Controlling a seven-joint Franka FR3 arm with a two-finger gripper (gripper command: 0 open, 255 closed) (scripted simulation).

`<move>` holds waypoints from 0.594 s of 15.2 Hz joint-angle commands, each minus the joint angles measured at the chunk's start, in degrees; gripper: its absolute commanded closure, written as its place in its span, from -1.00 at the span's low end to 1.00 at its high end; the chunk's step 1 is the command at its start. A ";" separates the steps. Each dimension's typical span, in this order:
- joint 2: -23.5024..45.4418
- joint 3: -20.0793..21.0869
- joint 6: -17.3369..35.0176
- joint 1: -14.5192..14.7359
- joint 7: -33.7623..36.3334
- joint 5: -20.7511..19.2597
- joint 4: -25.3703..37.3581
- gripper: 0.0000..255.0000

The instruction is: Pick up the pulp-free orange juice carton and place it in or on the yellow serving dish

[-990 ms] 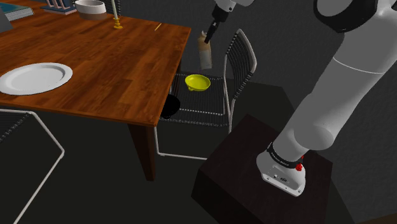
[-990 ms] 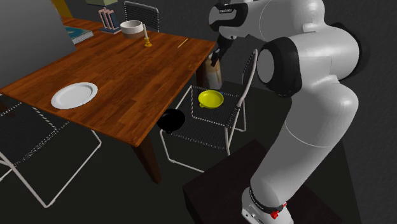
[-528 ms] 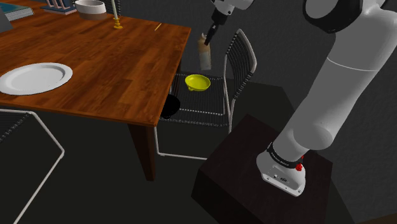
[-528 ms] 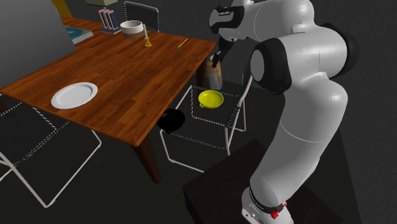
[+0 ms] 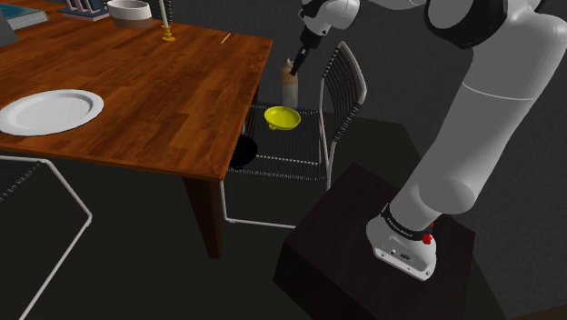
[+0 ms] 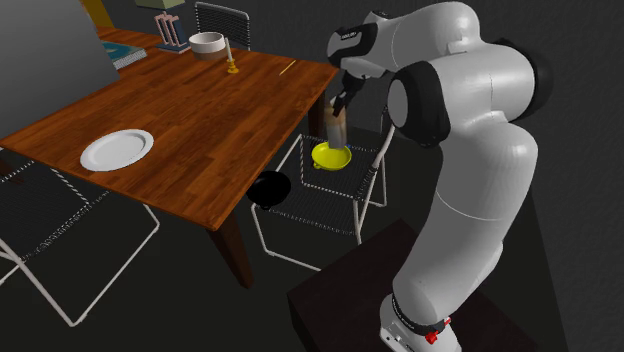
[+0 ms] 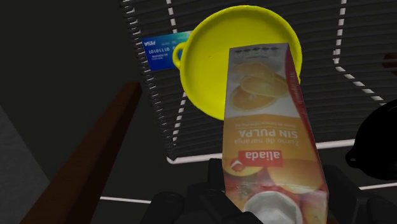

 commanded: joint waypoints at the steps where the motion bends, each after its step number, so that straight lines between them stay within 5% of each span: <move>1: 0.37 0.16 1.36 0.03 -0.51 0.54 -1.01 1.00; 9: 3.00 0.94 6.20 -0.41 -3.38 3.52 -3.95 1.00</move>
